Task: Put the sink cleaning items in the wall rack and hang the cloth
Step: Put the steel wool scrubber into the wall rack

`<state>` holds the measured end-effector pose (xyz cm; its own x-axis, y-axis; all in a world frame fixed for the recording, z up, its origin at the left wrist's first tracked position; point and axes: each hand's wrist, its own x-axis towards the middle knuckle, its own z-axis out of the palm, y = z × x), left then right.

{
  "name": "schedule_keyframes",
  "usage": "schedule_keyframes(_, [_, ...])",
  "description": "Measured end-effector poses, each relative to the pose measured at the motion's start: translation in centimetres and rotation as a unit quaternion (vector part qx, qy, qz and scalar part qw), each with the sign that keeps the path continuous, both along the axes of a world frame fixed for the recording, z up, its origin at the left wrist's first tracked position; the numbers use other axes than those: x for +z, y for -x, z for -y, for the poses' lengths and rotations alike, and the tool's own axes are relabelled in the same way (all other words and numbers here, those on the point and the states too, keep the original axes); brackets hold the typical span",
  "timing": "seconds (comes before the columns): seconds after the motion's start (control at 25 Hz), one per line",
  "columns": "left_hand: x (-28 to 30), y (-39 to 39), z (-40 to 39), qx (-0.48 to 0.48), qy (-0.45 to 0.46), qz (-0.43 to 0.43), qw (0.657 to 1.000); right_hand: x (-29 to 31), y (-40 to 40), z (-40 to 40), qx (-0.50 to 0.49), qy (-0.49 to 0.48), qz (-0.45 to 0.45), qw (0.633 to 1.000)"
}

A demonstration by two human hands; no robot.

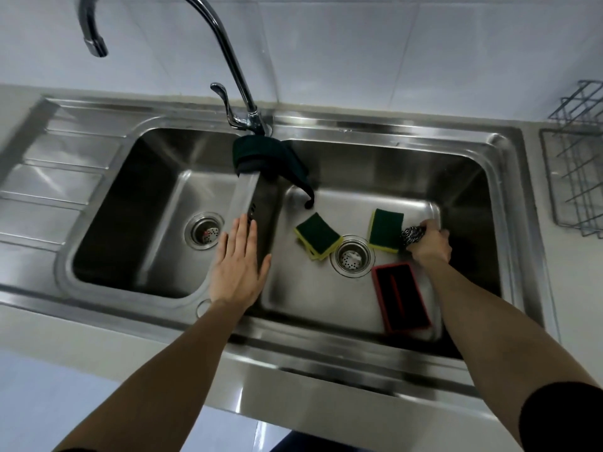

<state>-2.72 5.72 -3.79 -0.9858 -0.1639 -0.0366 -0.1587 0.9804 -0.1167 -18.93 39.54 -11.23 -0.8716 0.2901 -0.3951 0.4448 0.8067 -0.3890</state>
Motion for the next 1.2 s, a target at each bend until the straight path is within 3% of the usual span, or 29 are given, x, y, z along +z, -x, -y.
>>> schedule_keyframes(0.12, [0.0,0.0,0.0,0.003,-0.005,0.004,1.000,0.1,-0.6,-0.1,-0.032,0.044,-0.014,0.998])
schedule_keyframes(0.32, [0.6,0.1,0.1,-0.002,-0.054,0.001,0.999,2.8,-2.7,-0.6,-0.096,0.286,-0.055,0.952])
schedule_keyframes(0.48, [1.9,1.3,-1.5,-0.008,-0.159,-0.009,0.987,9.3,-4.2,-0.8,-0.090,0.426,-0.129,0.891])
schedule_keyframes(0.64, [7.1,5.3,-7.7,-0.108,-0.267,-0.068,0.955,19.4,-4.9,-3.2,-0.060,0.486,-0.223,0.843])
schedule_keyframes(0.92, [17.8,10.5,-22.5,-0.249,-0.346,-0.129,0.895,37.2,-6.7,-12.3,0.018,0.427,-0.382,0.819])
schedule_keyframes(1.12, [23.1,11.3,-32.1,-0.319,-0.384,-0.119,0.858,42.6,-5.7,-19.4,0.020,0.361,-0.435,0.825])
schedule_keyframes(1.2, [24.6,11.7,-35.1,-0.318,-0.404,-0.119,0.850,42.7,-4.5,-21.5,0.014,0.325,-0.425,0.845])
